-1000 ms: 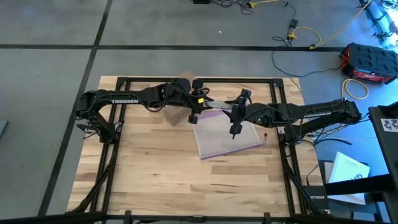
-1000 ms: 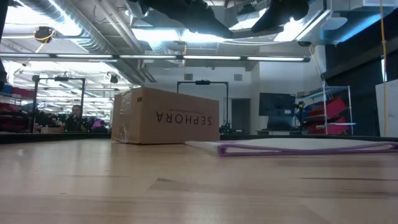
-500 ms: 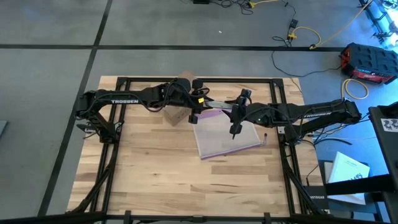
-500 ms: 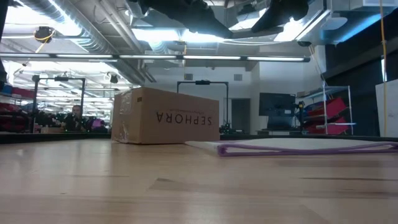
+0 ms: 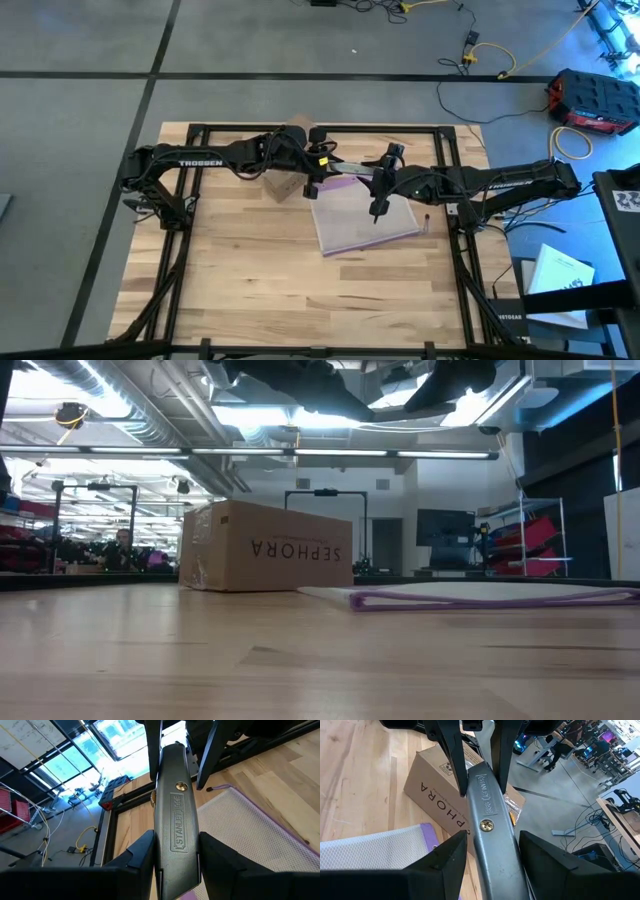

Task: Unpack boxes
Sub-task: Put the cutter on the zip bag

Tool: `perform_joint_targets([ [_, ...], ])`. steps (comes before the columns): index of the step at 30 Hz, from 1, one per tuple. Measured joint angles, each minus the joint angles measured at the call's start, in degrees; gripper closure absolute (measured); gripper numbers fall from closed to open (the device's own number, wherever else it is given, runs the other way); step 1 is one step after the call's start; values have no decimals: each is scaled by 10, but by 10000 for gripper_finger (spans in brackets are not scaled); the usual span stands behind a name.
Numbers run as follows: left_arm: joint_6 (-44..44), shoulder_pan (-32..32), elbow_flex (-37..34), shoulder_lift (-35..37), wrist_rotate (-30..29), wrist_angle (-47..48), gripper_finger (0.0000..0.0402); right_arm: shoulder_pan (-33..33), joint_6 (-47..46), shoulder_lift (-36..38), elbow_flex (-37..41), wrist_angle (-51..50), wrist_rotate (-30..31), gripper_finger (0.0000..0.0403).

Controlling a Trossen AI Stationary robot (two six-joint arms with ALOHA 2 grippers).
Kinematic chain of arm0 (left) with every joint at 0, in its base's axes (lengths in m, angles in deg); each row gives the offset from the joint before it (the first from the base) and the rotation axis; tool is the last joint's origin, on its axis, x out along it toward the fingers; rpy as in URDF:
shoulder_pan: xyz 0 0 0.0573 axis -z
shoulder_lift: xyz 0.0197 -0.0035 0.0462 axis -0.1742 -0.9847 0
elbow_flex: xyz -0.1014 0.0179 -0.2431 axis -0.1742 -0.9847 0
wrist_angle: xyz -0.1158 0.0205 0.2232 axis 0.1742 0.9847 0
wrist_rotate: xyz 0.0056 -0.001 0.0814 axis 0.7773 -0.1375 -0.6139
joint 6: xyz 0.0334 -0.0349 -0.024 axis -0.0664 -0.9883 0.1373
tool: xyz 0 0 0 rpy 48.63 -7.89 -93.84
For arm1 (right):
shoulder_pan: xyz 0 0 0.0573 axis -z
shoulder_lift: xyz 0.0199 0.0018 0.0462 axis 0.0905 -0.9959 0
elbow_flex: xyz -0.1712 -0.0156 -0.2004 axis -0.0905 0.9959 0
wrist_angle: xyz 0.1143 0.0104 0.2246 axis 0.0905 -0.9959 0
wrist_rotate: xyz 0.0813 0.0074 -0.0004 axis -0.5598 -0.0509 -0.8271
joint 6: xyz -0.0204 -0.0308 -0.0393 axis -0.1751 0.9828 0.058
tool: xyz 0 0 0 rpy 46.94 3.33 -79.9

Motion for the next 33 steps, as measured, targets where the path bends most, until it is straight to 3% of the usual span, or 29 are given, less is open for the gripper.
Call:
perform_joint_targets([
  [33, -21, -3, 0, 0, -13, 11, 292, 0, 0, 0, 0, 0, 0, 233],
])
